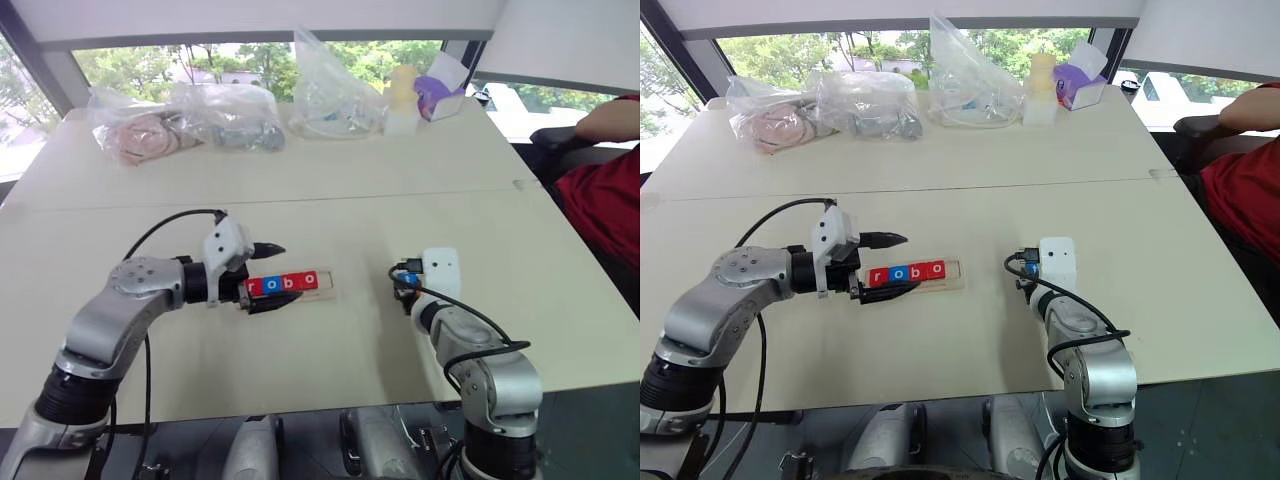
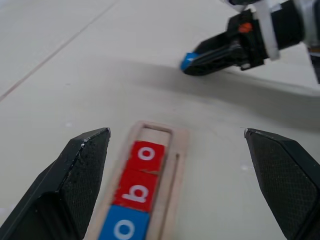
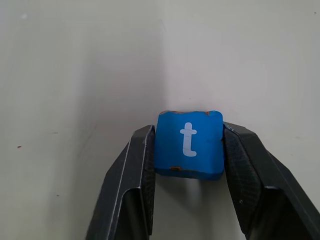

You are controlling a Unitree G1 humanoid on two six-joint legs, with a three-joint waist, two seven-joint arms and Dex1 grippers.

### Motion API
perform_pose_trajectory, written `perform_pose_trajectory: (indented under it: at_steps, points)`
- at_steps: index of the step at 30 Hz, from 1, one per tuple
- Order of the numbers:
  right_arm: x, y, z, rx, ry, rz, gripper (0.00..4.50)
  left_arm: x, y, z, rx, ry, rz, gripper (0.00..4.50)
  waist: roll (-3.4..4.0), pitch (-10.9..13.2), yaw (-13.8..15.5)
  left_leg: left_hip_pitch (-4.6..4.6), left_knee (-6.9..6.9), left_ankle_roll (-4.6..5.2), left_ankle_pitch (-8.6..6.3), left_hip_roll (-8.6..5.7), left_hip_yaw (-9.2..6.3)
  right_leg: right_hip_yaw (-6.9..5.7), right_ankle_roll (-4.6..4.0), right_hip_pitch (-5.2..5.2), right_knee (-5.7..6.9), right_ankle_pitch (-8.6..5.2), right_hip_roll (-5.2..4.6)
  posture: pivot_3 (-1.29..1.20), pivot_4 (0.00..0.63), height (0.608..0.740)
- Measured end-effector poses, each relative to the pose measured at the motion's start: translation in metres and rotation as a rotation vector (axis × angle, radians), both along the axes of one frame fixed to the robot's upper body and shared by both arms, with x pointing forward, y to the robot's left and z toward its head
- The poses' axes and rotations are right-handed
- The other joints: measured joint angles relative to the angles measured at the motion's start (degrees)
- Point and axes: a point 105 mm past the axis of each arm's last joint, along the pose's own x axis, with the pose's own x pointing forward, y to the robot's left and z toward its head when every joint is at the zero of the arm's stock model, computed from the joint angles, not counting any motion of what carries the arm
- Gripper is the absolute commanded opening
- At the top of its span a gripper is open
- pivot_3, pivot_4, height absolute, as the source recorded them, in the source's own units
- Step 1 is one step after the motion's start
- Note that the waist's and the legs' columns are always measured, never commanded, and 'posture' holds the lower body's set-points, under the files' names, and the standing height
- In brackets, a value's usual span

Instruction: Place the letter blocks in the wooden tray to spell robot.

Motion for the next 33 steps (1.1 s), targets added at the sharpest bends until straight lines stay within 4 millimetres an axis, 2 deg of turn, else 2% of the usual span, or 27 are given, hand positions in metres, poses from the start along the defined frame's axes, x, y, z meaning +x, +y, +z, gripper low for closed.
perform_pose_trajectory:
  at_steps: [1,4,5,9,11,15,16,18,20,23,26,29,33]
  points:
    - [0.000,-0.002,-0.001,-0.010,-0.002,-0.001,2.74,0.000,-0.001,-0.001,-0.002,0.000,-0.002,4.50,-0.01,-0.01,0.02,-0.01,0.00,0.00,0.00,0.00,0.00,0.00,0.06,0.00,-0.01,0.02,0.00,0.00,0.150,0.740]
    - [0.001,-0.004,-0.001,-0.023,-0.018,-0.003,4.31,0.001,-0.002,-0.002,-0.006,-0.008,0.002,4.50,-0.02,-0.01,0.06,-0.02,-0.01,0.00,0.00,-0.01,0.00,0.00,0.15,0.00,-0.03,0.06,0.00,0.00,0.150,0.740]
    - [0.001,-0.005,-0.001,-0.027,-0.023,-0.005,4.47,0.001,-0.002,-0.004,-0.007,-0.005,0.005,4.50,-0.02,-0.01,0.03,-0.02,-0.01,0.00,0.00,-0.01,0.00,0.00,0.15,0.00,-0.03,0.06,0.00,0.00,0.150,0.740]
    - [0.001,-0.005,0.000,-0.019,-0.051,0.023,4.47,0.001,-0.003,-0.015,-0.016,0.008,0.021,4.50,-0.01,-0.01,-0.05,-0.01,-0.03,0.00,0.00,0.01,-0.01,0.00,0.15,-0.01,-0.02,0.06,0.04,0.00,0.150,0.740]
    - [0.003,-0.003,0.010,-0.023,-0.113,0.112,4.47,0.002,-0.002,-0.019,-0.016,0.017,0.036,4.50,-0.01,-0.01,0.03,-0.02,-0.02,0.00,0.00,0.00,-0.01,-0.01,0.15,-0.01,-0.03,0.06,0.02,0.00,0.150,0.740]
    - [-0.004,0.001,0.054,-0.097,-0.365,0.496,4.47,-0.010,0.001,-0.024,-0.046,0.106,0.003,4.50,-0.03,0.02,0.09,-0.06,-0.02,0.01,-0.01,-0.05,0.02,-0.01,0.26,0.10,-0.26,0.03,-0.04,0.00,0.150,0.740]
    - [-0.007,0.000,0.058,-0.118,-0.391,0.585,4.47,-0.015,0.002,-0.026,-0.026,0.116,-0.021,4.50,-0.03,0.02,0.08,-0.04,-0.02,0.01,-0.01,-0.05,0.03,-0.01,0.26,0.13,-0.29,0.03,-0.03,0.00,0.150,0.740]
    - [-0.012,-0.008,0.048,-0.139,-0.348,0.709,4.47,-0.020,0.004,-0.027,0.010,0.120,-0.054,4.50,-0.04,0.01,0.12,-0.01,-0.03,0.01,-0.01,-0.05,0.14,-0.03,0.20,0.21,-0.32,0.00,-0.02,0.00,0.150,0.740]
    - [-0.012,-0.021,0.025,-0.152,-0.249,0.806,4.47,-0.023,0.004,-0.027,0.018,0.126,-0.072,4.50,-0.03,0.02,0.18,0.01,-0.01,0.01,-0.01,-0.05,0.25,-0.01,0.05,0.22,-0.32,-0.07,-0.04,0.00,0.150,0.740]
    - [-0.003,-0.042,0.001,-0.194,-0.150,0.883,4.47,-0.025,0.004,-0.029,0.026,0.132,-0.082,4.50,-0.03,0.02,0.04,0.03,0.05,0.01,-0.01,-0.04,0.35,0.03,0.00,0.22,-0.32,-0.03,-0.03,0.00,0.150,0.740]
    - [0.015,-0.052,-0.002,-0.202,-0.154,0.913,4.47,-0.025,0.005,-0.030,0.041,0.127,-0.079,4.50,-0.02,0.03,-0.12,0.08,0.02,0.01,-0.01,-0.01,0.38,0.06,0.08,0.21,-0.31,0.08,0.05,0.00,0.150,0.740]
    - [0.033,-0.056,0.006,-0.206,-0.194,0.927,4.47,-0.025,0.008,-0.032,0.046,0.134,-0.064,4.50,-0.02,0.03,0.04,0.07,0.00,0.01,-0.01,0.01,0.34,0.06,0.15,0.21,-0.31,0.12,0.10,0.00,0.150,0.740]
    - [0.038,-0.056,0.001,-0.234,-0.184,0.993,4.47,-0.030,0.012,-0.041,0.050,0.167,-0.041,4.50,-0.02,0.03,0.30,0.04,-0.02,0.03,-0.02,0.02,0.31,0.03,0.18,0.21,-0.31,0.10,0.04,0.00,0.150,0.740]
